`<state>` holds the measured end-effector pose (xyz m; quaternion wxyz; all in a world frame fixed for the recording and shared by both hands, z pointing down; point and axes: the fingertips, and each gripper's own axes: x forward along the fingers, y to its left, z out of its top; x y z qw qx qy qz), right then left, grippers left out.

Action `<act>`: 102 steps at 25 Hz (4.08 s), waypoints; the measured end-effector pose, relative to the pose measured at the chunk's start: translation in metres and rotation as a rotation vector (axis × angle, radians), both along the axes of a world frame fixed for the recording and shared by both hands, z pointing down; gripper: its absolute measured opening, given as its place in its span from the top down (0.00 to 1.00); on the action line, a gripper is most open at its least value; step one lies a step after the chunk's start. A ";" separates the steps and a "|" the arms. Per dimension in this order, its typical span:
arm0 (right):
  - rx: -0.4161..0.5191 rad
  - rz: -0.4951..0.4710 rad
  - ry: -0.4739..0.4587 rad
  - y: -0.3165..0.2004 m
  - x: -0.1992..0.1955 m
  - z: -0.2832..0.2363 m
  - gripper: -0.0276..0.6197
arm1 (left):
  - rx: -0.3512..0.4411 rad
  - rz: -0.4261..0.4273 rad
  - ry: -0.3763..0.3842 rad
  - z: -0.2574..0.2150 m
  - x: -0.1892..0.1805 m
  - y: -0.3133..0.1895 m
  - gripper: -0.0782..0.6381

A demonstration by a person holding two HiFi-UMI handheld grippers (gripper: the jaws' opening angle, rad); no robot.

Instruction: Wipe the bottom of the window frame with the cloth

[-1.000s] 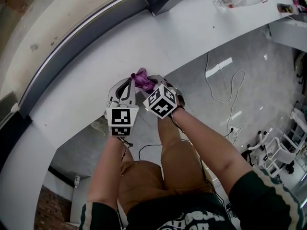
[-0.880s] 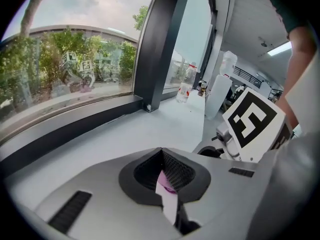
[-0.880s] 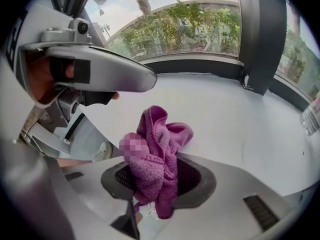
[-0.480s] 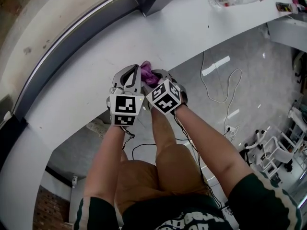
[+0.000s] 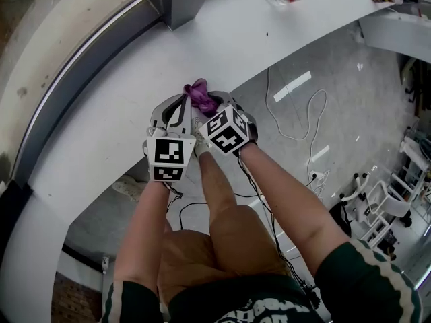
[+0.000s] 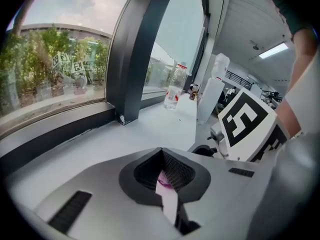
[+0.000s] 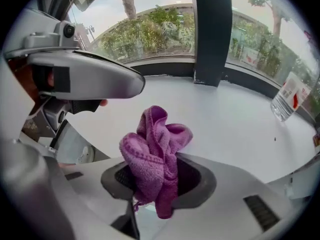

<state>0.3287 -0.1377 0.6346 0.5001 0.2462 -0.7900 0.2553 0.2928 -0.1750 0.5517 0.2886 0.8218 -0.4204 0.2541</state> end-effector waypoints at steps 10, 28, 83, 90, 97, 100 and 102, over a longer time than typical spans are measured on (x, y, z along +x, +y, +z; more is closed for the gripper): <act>0.051 0.090 0.033 -0.020 0.035 -0.002 0.70 | 0.002 0.006 0.026 -0.004 0.021 -0.008 0.89; 0.072 0.101 0.061 -0.037 0.025 -0.001 0.70 | -0.001 0.018 0.029 -0.002 0.009 -0.001 0.89; 0.197 0.077 0.087 -0.112 -0.109 -0.001 0.70 | 0.089 -0.281 -0.087 -0.026 -0.187 -0.019 0.89; 0.181 0.040 0.072 -0.092 -0.146 -0.001 0.70 | 0.097 -0.314 -0.090 -0.031 -0.218 0.001 0.89; 0.172 -0.004 0.060 -0.068 -0.191 -0.001 0.70 | 0.100 -0.357 -0.092 -0.038 -0.256 0.020 0.89; 0.172 -0.038 0.058 -0.056 -0.213 -0.001 0.70 | 0.092 -0.378 -0.097 -0.038 -0.275 0.033 0.89; 0.177 -0.056 0.050 -0.050 -0.228 -0.001 0.70 | 0.088 -0.393 -0.100 -0.039 -0.288 0.041 0.89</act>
